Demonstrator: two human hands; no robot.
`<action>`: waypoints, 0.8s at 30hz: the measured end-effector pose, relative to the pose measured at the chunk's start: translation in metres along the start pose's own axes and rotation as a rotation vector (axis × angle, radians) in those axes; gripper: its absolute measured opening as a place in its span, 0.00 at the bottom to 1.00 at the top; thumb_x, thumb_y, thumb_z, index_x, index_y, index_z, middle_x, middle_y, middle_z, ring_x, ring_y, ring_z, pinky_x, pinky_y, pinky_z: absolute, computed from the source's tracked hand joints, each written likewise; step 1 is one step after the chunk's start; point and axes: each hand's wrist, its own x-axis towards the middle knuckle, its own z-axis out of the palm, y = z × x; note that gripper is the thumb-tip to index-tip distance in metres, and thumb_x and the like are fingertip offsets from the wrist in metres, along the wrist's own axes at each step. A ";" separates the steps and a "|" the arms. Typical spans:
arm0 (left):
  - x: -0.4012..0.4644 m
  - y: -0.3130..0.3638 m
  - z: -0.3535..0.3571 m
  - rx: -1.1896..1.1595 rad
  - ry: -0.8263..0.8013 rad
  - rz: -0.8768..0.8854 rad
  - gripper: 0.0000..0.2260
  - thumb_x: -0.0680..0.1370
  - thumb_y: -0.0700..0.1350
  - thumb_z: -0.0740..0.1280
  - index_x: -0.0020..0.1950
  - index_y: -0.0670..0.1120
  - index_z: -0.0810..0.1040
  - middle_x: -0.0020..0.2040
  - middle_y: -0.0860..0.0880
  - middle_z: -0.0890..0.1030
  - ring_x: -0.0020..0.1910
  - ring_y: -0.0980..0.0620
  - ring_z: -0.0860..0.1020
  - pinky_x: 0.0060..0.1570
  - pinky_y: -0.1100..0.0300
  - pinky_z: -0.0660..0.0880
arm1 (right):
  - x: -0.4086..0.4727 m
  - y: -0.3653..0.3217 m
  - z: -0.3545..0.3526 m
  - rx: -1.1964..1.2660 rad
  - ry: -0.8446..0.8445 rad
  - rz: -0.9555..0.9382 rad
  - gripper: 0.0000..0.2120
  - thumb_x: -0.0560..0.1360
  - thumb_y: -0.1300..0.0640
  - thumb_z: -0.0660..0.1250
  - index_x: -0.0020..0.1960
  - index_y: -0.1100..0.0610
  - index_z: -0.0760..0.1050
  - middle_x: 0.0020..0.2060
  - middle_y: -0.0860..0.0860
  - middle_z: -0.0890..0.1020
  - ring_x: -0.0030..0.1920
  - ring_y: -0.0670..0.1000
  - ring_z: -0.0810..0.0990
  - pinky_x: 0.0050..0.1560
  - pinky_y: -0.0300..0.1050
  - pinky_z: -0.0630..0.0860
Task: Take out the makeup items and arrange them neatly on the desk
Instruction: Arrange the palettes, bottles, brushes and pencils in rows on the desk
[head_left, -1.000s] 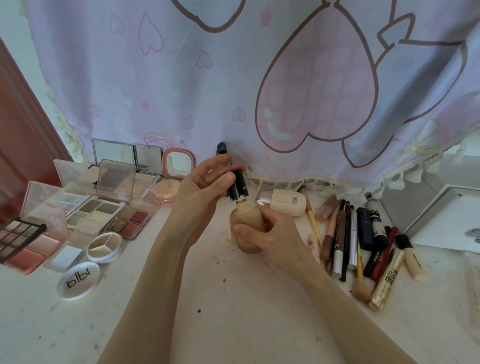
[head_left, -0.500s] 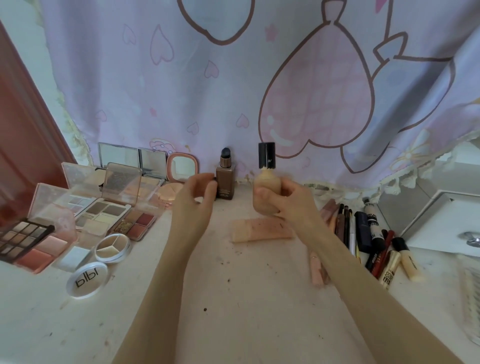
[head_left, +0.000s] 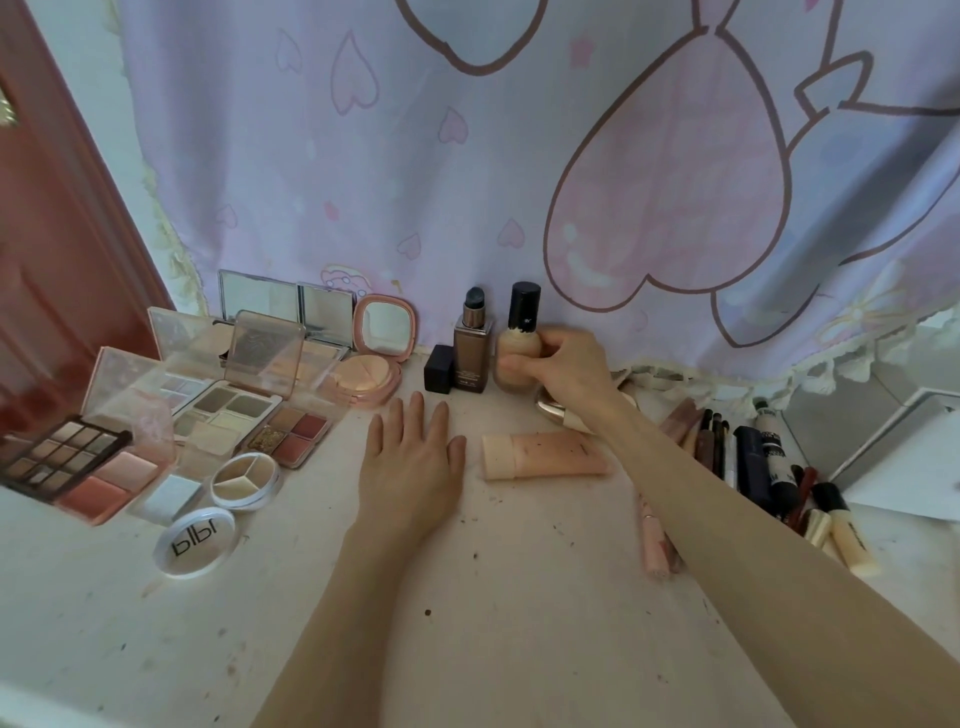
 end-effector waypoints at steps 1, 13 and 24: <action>0.001 0.000 0.000 0.015 -0.021 -0.006 0.24 0.81 0.54 0.43 0.76 0.50 0.45 0.77 0.47 0.43 0.75 0.47 0.41 0.72 0.52 0.39 | 0.001 0.002 0.000 -0.034 -0.003 -0.005 0.08 0.66 0.58 0.76 0.42 0.52 0.77 0.34 0.44 0.79 0.35 0.41 0.76 0.36 0.33 0.71; 0.002 -0.001 0.001 0.063 -0.081 -0.002 0.24 0.81 0.55 0.41 0.76 0.50 0.41 0.77 0.47 0.40 0.75 0.48 0.38 0.71 0.52 0.37 | 0.009 0.017 0.001 -0.300 -0.010 -0.058 0.13 0.65 0.55 0.75 0.43 0.51 0.72 0.35 0.45 0.76 0.36 0.44 0.74 0.32 0.36 0.64; 0.002 -0.001 0.001 0.031 -0.033 0.001 0.23 0.81 0.54 0.43 0.76 0.51 0.45 0.77 0.47 0.44 0.75 0.48 0.41 0.72 0.51 0.39 | -0.028 0.027 -0.038 -0.716 -0.058 -0.060 0.21 0.72 0.50 0.67 0.62 0.58 0.71 0.59 0.55 0.77 0.60 0.56 0.73 0.60 0.50 0.70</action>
